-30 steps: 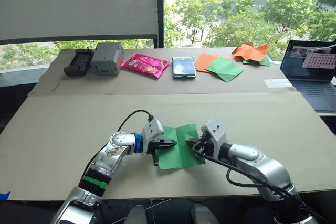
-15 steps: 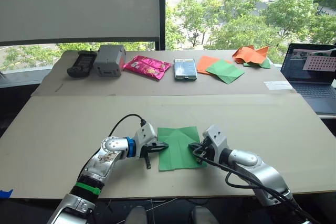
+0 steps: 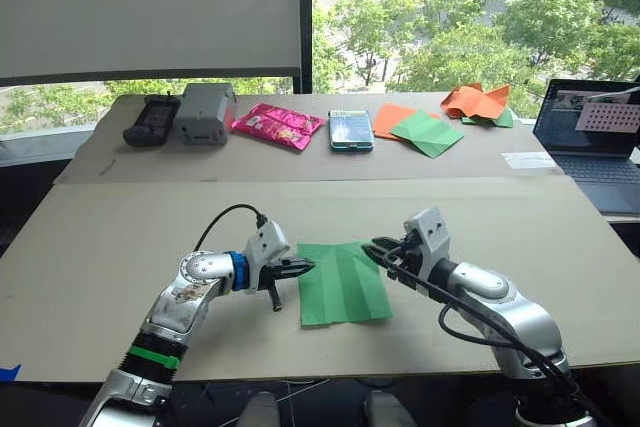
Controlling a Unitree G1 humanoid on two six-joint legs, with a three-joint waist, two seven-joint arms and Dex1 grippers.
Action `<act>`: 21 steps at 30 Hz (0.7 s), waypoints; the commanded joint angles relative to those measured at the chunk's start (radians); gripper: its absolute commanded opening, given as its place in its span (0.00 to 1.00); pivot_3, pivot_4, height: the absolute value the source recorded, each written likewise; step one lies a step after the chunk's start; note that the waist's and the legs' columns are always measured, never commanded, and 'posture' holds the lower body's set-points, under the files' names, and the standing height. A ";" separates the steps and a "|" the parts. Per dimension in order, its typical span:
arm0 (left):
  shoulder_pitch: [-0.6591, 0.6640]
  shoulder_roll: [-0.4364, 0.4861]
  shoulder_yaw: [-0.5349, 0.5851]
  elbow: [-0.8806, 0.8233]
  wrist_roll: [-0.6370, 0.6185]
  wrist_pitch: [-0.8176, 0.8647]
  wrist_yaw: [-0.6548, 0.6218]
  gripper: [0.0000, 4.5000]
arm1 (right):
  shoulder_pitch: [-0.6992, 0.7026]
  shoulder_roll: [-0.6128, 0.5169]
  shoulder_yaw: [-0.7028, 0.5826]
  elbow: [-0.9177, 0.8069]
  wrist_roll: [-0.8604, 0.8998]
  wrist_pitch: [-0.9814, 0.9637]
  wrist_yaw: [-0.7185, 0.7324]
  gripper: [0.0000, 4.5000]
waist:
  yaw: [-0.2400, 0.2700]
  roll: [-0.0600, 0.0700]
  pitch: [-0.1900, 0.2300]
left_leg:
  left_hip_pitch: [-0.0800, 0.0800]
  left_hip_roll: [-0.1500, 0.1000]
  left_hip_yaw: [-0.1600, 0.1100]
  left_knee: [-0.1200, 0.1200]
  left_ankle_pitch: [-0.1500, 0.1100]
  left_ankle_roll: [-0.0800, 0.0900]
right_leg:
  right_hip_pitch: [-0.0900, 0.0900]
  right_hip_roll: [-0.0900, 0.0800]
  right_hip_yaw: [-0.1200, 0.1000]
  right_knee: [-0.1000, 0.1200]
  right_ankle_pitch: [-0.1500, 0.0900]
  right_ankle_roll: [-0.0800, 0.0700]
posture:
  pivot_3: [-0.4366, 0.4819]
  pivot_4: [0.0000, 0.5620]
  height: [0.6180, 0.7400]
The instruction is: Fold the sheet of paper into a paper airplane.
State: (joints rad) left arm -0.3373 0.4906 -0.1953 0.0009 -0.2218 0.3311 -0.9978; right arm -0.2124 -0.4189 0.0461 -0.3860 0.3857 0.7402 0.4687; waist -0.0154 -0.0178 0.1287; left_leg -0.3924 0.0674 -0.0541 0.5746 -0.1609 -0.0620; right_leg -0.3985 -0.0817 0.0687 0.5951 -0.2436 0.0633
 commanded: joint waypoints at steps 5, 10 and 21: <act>0.027 0.029 0.017 -0.079 -0.028 0.027 0.000 0.00 | -0.024 0.030 -0.021 0.122 -0.003 0.035 -0.025 0.42 | 0.000 0.000 0.000 | 0.001 0.000 0.000 -0.001 0.000 0.000 | 0.001 0.000 0.001 0.000 0.000 0.000 | 0.48 0.27 0.82; 0.036 0.034 0.027 -0.104 -0.038 0.042 0.006 0.00 | -0.026 0.052 -0.032 0.171 0.023 0.074 -0.008 0.42 | 0.000 0.000 0.000 | 0.000 0.000 0.000 -0.001 0.000 0.000 | -0.001 0.001 0.001 0.000 0.000 0.000 | 0.48 0.27 0.82; 0.046 0.037 0.037 -0.119 -0.038 0.054 0.016 0.00 | -0.077 0.104 -0.074 0.291 0.105 0.170 0.025 0.42 | -0.008 0.000 0.000 | 0.001 0.002 -0.002 -0.001 0.000 0.000 | 0.000 0.004 0.003 0.000 0.000 0.000 | 0.48 0.27 0.82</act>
State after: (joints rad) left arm -0.2804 0.5234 -0.1746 -0.0817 -0.2421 0.3863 -0.9865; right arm -0.2809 -0.3227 -0.0299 -0.1237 0.4743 0.8868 0.4807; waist -0.0233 -0.0175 0.1289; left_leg -0.3906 0.0691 -0.0558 0.5739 -0.1608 -0.0617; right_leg -0.3981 -0.0777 0.0715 0.5950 -0.2436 0.0632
